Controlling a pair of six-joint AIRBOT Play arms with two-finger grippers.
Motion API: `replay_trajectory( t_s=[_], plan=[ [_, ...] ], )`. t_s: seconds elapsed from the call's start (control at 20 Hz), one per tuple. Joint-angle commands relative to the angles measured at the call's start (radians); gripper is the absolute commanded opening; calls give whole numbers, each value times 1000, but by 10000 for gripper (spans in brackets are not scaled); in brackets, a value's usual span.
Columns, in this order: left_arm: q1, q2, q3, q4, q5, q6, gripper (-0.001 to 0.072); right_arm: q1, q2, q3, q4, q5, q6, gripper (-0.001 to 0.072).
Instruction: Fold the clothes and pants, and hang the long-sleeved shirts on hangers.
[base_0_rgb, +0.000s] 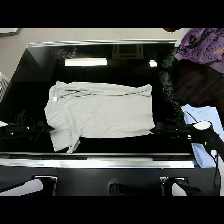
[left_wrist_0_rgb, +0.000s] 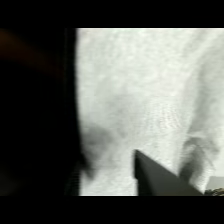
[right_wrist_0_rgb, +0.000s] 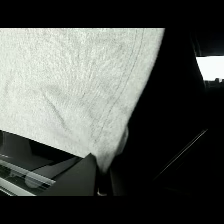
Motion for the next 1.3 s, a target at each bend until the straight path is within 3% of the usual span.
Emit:
replay_trajectory(
  t_s=[0.0,0.1,0.15,0.2,0.35,0.5,0.65,0.8,0.9,1.05,1.25],
  plan=[
    [-21,-19,0,-5,7,-1,288,0,3,1,1,2,22,29],
    [-41,-26,0,-5,5,-1,207,0,6,1,2,2,26,29],
    [-48,-26,1,-12,5,-1,69,1,7,1,2,2,29,29],
    [-51,-26,6,-26,6,-1,20,1,11,1,4,3,29,28],
    [-58,-14,63,-103,5,-3,17,3,21,39,29,15,28,27],
    [-111,6,246,-108,5,-64,15,60,20,197,-2,-29,51,25],
    [-173,7,549,-74,13,-153,14,134,20,461,-187,-169,236,25],
    [-200,8,940,78,10,-298,15,138,20,772,-399,-179,381,25],
    [-197,8,1191,182,-36,-369,15,138,20,997,-525,-117,440,25],
    [-196,47,1470,308,-145,-406,15,138,22,1284,-617,64,472,26],
    [-196,325,1346,394,-146,-444,15,138,110,1471,-626,264,491,27]
  ],
)
